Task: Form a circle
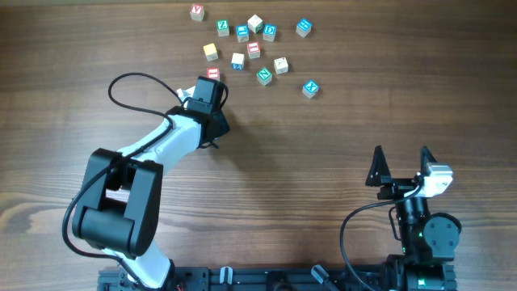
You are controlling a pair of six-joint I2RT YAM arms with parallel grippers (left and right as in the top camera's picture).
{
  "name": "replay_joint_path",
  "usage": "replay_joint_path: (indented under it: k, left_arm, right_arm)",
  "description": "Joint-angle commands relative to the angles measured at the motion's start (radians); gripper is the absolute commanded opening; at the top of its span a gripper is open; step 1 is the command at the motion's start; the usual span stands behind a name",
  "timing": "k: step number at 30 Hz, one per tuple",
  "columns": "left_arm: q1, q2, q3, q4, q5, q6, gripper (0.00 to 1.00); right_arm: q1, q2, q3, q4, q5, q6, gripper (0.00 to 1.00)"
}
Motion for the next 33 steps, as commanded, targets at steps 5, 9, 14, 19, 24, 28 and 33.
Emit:
replay_joint_path:
  k: [5, 9, 14, 19, 24, 28, 33]
  left_arm:
    - [0.008, 0.016, -0.012, -0.027, -0.020, 0.005, 0.39]
    - [0.008, 0.016, -0.012, -0.011, -0.020, 0.005, 0.40]
    - [0.008, 0.016, -0.012, 0.003, 0.028, 0.004, 0.35]
    - [0.008, 0.016, -0.012, 0.031, 0.084, -0.039, 0.31]
    - [0.005, 0.016, -0.012, 0.065, 0.124, -0.104, 0.31]
    - [0.002, 0.016, -0.012, 0.097, 0.154, -0.111, 0.32]
    - [-0.010, 0.016, -0.012, 0.093, 0.157, -0.111, 0.42]
  right_arm:
    - [-0.005, -0.008, -0.001, 0.003, -0.016, -0.010, 1.00]
    - [-0.005, -0.008, -0.001, 0.003, -0.016, -0.010, 1.00]
    - [-0.005, -0.008, -0.001, 0.003, -0.016, -0.010, 1.00]
    - [-0.005, -0.008, -0.001, 0.003, -0.016, -0.010, 1.00]
    - [-0.005, -0.008, -0.001, 0.003, -0.016, -0.010, 1.00]
    - [-0.005, -0.008, -0.001, 0.003, -0.016, -0.010, 1.00]
    - [-0.005, -0.008, -0.001, 0.003, -0.016, -0.010, 1.00]
